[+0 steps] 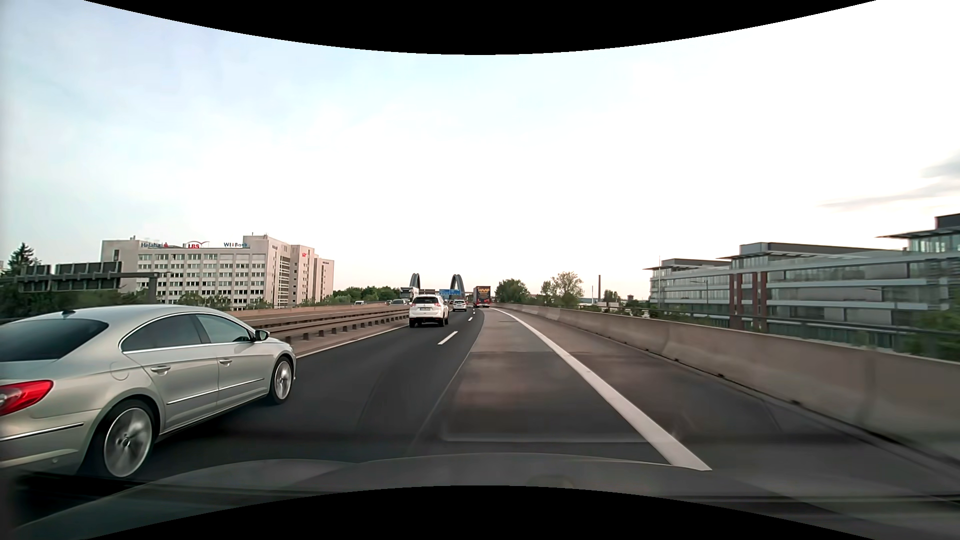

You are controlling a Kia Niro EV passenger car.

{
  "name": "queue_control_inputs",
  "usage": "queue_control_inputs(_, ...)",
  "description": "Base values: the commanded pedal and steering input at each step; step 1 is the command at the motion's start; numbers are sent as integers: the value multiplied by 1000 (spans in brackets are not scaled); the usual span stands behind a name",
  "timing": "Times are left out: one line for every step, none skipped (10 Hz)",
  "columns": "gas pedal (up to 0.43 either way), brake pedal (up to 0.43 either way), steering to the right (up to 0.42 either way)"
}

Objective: Follow the waypoints while adhering to traffic rules and regulations

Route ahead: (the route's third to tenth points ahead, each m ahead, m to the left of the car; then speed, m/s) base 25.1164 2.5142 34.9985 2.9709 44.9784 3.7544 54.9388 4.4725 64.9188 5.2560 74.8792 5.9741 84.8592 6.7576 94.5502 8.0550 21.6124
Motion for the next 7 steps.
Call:
queue_control_inputs(157,0,-10)
queue_control_inputs(157,0,-10)
queue_control_inputs(157,0,-10)
queue_control_inputs(157,0,-10)
queue_control_inputs(157,0,-10)
queue_control_inputs(157,0,-10)
queue_control_inputs(157,0,-10)
